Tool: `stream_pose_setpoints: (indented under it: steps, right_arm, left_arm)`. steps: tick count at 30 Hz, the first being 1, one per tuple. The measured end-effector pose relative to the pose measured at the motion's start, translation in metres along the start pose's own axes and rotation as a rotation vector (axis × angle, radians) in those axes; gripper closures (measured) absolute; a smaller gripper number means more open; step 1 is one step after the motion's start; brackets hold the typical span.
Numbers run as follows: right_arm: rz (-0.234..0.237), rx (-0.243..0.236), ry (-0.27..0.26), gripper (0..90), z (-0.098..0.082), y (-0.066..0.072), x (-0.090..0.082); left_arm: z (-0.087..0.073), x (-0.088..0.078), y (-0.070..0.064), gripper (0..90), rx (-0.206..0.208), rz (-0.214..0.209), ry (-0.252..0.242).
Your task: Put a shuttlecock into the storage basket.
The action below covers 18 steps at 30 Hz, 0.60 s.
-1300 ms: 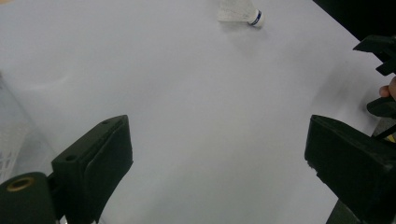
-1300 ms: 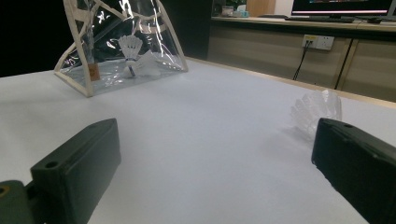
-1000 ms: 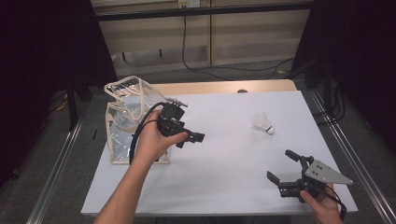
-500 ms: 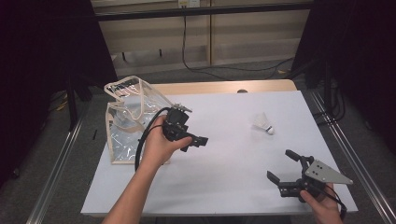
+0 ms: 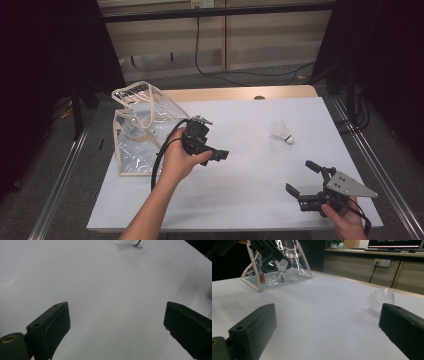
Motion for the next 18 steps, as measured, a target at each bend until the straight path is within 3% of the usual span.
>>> stream_pose_setpoints:
  steps: [18]
  right_arm:
    - [0.001, 0.001, 0.002, 0.7, 0.000, 0.000, 0.000]
  left_arm:
    - [0.001, 0.021, -0.011, 6.0, 0.026, -0.003, 0.004]
Point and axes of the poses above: each handheld gripper's, and its own axes: x roughly forward along the jaws, z roughly out of its top, y roughly to its left, the point moved 4 cm from there along x, roughly forward along the jaws, and after that the axes turned 1 degree about -y, right-handed, at the moved point
